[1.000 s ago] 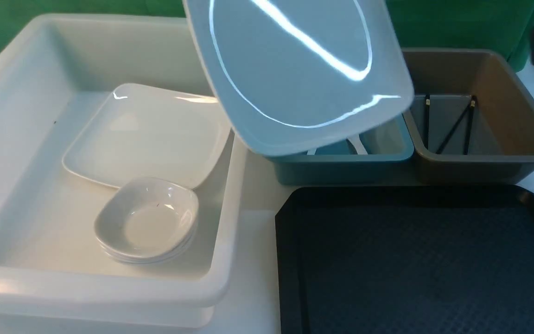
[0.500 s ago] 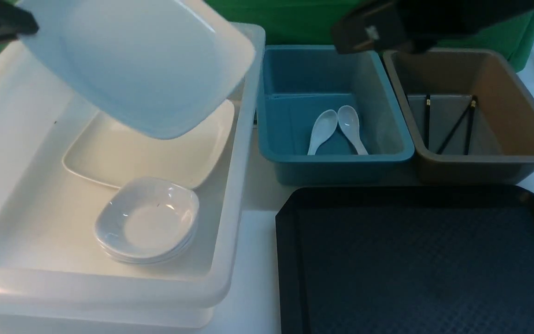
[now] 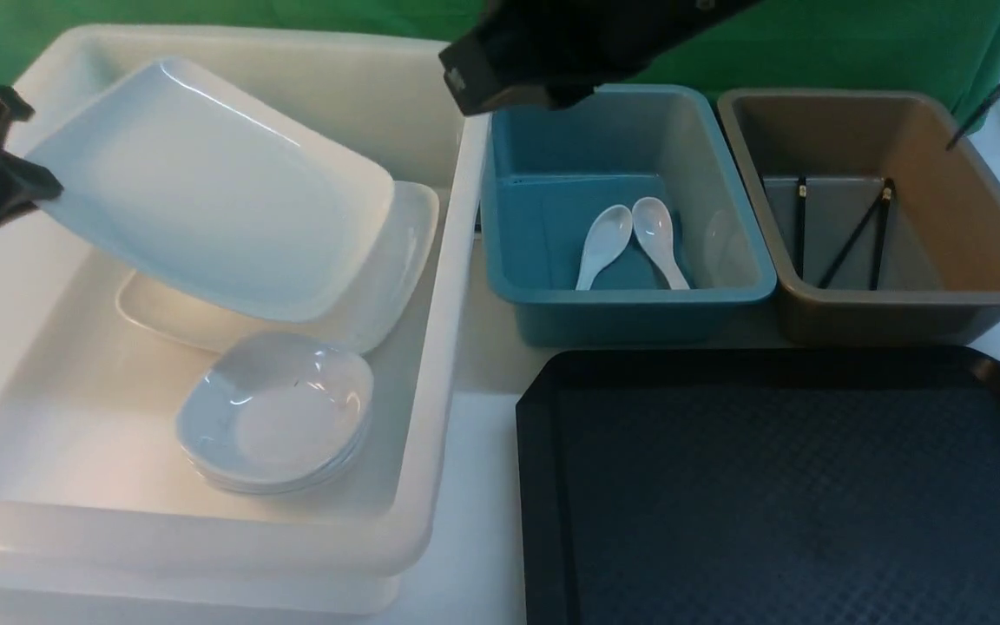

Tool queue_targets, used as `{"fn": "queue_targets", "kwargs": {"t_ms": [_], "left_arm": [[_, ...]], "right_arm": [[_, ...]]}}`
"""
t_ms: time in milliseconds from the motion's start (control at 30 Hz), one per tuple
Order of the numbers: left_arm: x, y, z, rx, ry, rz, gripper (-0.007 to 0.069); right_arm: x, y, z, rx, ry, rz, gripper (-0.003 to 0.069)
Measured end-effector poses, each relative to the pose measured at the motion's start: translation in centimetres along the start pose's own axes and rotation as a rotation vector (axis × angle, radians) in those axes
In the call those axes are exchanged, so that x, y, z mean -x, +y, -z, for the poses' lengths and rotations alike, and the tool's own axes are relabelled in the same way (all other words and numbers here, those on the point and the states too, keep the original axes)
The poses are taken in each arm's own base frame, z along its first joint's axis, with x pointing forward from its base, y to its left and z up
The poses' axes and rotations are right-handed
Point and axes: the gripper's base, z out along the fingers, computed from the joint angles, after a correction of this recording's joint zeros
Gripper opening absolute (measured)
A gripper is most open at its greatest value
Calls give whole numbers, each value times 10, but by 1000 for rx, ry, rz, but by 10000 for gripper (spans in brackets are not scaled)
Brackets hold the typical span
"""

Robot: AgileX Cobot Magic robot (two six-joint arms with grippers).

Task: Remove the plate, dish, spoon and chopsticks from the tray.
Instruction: Use the left arm to put the plate into the large storage box on the left

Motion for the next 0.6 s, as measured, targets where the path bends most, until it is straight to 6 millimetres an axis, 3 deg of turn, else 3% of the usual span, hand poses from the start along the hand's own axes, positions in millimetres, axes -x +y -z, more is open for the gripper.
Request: {"fn": "queue_targets", "kwargs": {"t_ms": [167, 600], "left_arm": [[-17, -2, -24, 18, 47, -9, 30], [-20, 3, -34, 77, 22, -41, 61]], "right_arm": [[0, 0, -1, 1, 1, 0, 31], [0, 0, -1, 0, 3, 2, 31]]}}
